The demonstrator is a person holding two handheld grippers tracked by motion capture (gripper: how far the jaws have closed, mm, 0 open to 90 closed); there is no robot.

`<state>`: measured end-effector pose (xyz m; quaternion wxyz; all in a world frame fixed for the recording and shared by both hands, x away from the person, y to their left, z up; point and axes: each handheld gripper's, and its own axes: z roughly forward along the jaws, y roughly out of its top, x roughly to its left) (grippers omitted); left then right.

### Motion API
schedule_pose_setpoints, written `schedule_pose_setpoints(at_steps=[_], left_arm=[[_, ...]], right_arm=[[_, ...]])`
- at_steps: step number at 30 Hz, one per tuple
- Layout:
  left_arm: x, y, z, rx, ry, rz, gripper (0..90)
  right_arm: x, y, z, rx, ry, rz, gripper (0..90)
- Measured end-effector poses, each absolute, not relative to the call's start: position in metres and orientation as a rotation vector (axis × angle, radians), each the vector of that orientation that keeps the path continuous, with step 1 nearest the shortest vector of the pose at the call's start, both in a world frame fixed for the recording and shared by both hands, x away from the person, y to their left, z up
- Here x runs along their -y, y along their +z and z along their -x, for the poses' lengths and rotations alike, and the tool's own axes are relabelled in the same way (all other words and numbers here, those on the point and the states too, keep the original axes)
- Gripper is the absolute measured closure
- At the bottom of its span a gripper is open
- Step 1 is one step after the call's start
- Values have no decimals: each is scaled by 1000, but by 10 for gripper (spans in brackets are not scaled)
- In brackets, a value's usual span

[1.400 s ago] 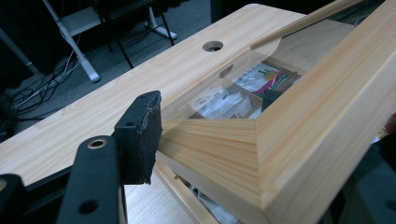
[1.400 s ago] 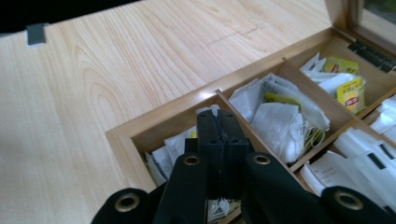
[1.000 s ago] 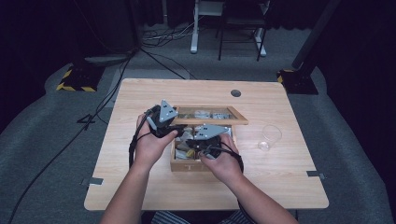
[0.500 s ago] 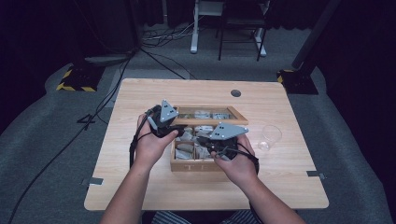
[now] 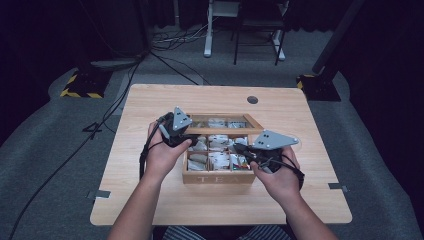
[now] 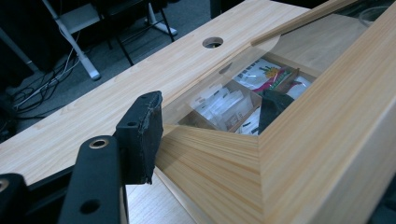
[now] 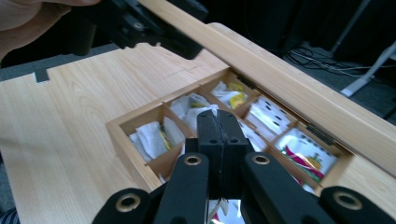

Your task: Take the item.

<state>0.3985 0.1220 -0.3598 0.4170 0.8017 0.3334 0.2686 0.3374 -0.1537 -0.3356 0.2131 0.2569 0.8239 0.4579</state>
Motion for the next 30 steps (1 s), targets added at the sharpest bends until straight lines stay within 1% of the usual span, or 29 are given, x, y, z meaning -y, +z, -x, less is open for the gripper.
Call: schedule_pose_setpoints(at_steps=[18, 30], left_arm=[[-122, -360, -398, -841, 673, -2011, 404], [-122, -359, -399, -843, 665, -2009, 403]], right_arm=[[209, -331, -337, -2199, 1230, -857, 900], [230, -327, -344, -2155, 1203, -913, 900]])
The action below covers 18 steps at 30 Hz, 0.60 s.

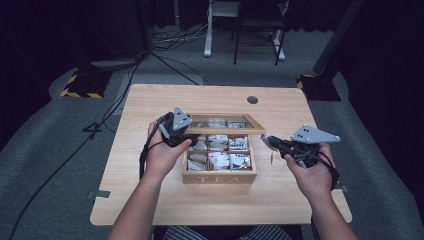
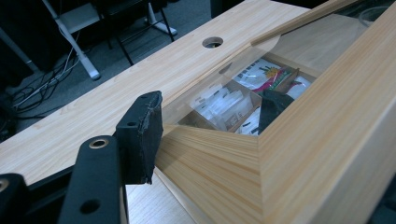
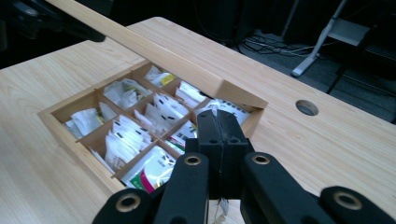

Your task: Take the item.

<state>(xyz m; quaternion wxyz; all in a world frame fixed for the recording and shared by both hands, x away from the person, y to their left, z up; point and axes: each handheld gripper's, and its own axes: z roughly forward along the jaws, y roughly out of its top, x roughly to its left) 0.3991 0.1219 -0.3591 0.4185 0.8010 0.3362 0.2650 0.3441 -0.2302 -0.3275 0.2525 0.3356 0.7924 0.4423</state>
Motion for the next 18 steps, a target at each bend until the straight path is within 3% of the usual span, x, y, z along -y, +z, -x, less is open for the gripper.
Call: schedule_pose_setpoints(at_steps=[18], left_arm=[[-122, -357, -401, -845, 654, -2009, 403]], right_arm=[[266, -332, -370, -2083, 1135, -1040, 900]])
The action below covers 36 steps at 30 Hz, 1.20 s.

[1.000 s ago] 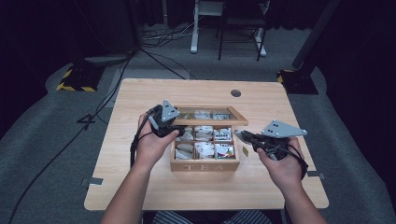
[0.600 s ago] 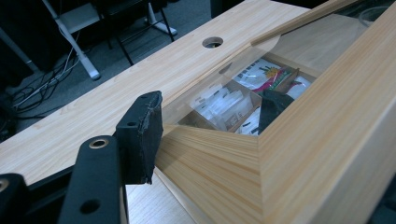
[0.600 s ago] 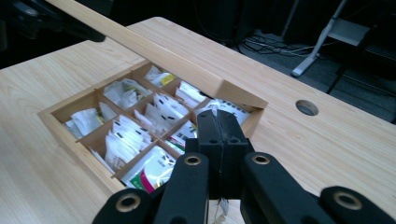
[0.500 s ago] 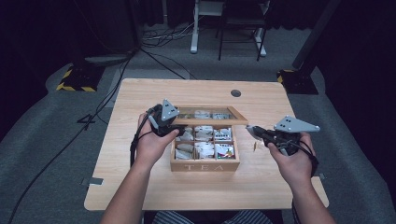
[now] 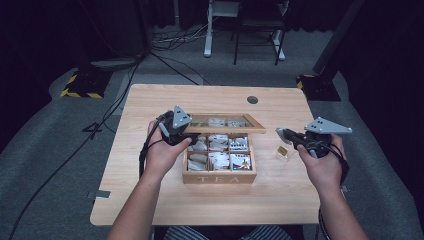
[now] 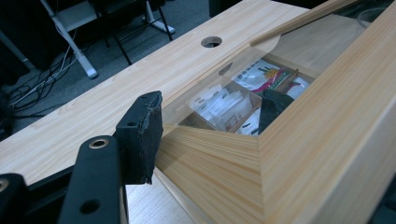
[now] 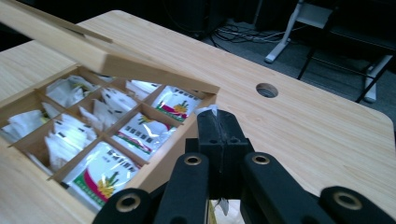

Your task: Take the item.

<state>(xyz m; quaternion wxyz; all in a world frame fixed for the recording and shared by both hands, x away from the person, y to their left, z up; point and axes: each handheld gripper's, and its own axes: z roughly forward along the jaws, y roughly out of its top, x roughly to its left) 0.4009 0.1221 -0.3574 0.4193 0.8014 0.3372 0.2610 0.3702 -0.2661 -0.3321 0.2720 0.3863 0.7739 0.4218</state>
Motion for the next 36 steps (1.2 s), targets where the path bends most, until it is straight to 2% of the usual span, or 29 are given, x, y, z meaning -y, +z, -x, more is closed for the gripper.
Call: schedule_pose_setpoints(at_steps=[16, 36], left_arm=[[-122, -358, -400, -841, 658, -2012, 402], [-122, -358, -400, -840, 659, -2012, 402]], right_arm=[[297, -341, -402, -1972, 1110, -1129, 900], [307, -383, -411, -1986, 1099, -1204, 900]])
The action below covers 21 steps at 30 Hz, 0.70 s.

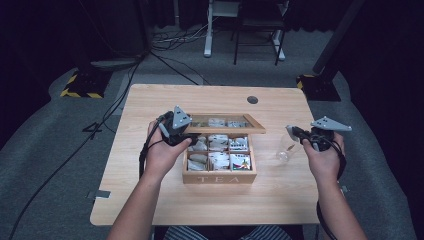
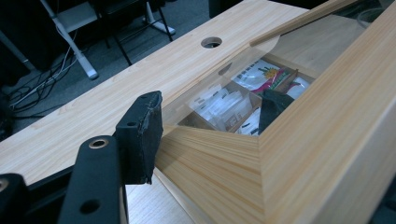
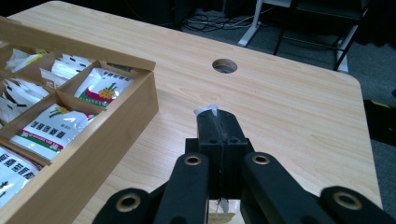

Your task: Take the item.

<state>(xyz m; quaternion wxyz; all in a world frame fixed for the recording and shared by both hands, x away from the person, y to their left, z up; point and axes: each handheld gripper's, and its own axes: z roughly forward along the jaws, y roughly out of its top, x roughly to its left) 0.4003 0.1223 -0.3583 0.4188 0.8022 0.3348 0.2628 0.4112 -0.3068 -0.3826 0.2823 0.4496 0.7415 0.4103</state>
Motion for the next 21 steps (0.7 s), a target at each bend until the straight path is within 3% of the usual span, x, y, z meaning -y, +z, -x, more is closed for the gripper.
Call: schedule_pose_setpoints(at_steps=[21], left_arm=[[-121, -359, -400, -840, 662, -2011, 400]], right_arm=[[314, -415, -410, -1991, 1112, -1260, 900]])
